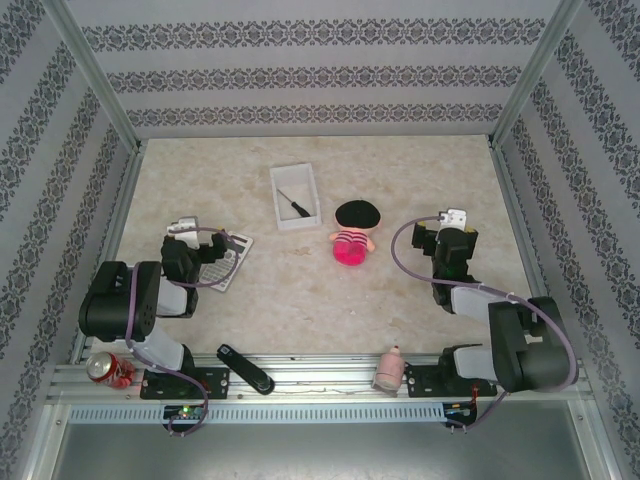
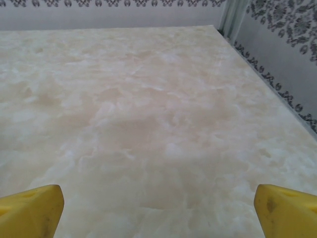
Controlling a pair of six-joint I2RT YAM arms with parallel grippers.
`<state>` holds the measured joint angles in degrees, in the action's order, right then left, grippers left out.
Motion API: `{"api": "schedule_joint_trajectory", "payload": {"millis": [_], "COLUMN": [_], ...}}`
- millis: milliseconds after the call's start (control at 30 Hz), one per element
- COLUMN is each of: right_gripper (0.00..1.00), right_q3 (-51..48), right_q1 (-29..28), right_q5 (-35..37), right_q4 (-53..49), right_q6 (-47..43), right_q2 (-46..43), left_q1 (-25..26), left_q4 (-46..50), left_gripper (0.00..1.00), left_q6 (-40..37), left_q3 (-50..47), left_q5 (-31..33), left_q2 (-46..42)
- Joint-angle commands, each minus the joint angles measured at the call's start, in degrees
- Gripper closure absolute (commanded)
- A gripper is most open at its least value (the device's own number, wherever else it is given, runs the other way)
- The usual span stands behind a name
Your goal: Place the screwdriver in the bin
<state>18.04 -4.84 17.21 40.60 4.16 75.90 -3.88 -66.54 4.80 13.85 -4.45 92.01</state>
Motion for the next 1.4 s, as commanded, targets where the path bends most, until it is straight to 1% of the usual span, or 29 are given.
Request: {"api": "schedule_joint_trajectory", "payload": {"millis": [0,100,133,167,233,333,400,1367], "right_gripper": [0.02,0.02,0.02,0.02,0.02,0.02,0.02,0.02], "right_q3": [1.3,3.3,2.8,2.4,3.1,2.5,2.6,2.8], "right_q1": [1.0,1.1,1.8,2.5,2.8,2.8,2.7,2.6], "right_q5": [-3.7,-5.9,-7.1,-7.7,-8.1,-8.0,-8.1,-9.3], "right_q4": [8.8,13.1,16.5,17.0,13.6,16.2,15.5,15.4], "right_q6": [-1.8,-2.5,-2.1,-1.3,-1.1,-1.2,-1.3,-1.8], "right_q2": [4.4,10.7,12.3,12.5,11.3,12.0,11.8,11.9], "left_q1": [-0.5,-0.6,-0.5,-0.5,-0.5,-0.6,-0.5,-0.5], "left_q4": [-1.0,1.5,2.2,2.7,3.7,6.2,7.1,6.8], "left_gripper": [0.01,0.01,0.01,0.01,0.01,0.01,0.01,0.01], "left_q6": [-0.6,-0.9,-1.0,-1.0,-1.1,-1.5,-1.7,-1.8], "left_q3": [1.4,2.7,3.1,3.3,3.9,5.1,5.7,5.6], "left_q5": [-0.7,-1.5,-1.8,-2.0,-2.4,-3.5,-3.5,-3.7], "left_q2": [-0.6,-0.7,-0.7,-0.7,-0.7,-0.7,-0.8,-0.8]}}
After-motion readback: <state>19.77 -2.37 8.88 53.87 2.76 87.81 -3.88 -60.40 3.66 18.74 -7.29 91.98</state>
